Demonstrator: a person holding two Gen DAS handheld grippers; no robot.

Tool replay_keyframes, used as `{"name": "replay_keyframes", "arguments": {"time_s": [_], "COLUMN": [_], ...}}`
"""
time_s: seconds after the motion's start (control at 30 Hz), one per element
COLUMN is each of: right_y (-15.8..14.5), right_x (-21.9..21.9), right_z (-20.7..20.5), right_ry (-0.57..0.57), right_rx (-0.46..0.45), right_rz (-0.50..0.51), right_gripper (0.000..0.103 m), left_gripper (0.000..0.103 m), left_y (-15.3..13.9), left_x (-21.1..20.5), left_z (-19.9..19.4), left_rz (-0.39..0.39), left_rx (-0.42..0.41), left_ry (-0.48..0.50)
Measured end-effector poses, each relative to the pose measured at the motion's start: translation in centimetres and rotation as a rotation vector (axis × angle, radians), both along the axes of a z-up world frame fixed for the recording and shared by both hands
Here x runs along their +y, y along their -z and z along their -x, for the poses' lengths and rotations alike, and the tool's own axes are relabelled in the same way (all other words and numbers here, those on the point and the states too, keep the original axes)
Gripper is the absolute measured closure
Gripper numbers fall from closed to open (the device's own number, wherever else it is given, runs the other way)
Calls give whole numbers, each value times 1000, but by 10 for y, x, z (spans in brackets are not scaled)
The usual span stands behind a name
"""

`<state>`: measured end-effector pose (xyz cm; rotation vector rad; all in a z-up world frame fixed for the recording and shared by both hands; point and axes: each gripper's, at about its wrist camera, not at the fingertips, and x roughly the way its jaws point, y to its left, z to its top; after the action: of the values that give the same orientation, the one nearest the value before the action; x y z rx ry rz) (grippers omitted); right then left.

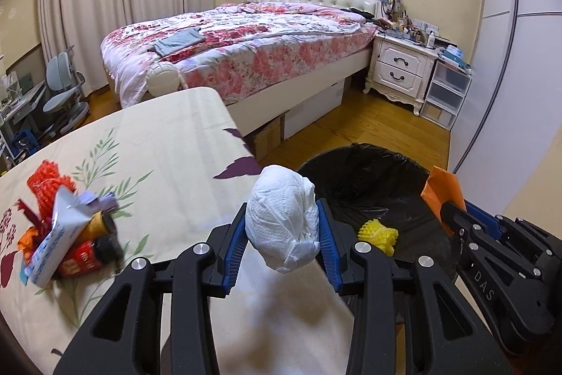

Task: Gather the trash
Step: 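Carry white and orange bags over the bin and open both grippers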

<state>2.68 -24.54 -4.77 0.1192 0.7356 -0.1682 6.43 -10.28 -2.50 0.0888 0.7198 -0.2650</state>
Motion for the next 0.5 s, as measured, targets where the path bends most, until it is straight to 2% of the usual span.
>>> {"name": "replay_keyframes", "arguments": {"time_s": [0.5], "right_y": [11], "right_x": [-21], "right_z": [-15], "right_ry": [42], "right_rx": [21], "right_rz": [-11], "right_gripper": [87], "left_gripper": [64], "left_y": [15], "left_x": [-28], "left_z": [-23], "left_rz": [-53], "left_rx": [25], "left_ry": [38]}}
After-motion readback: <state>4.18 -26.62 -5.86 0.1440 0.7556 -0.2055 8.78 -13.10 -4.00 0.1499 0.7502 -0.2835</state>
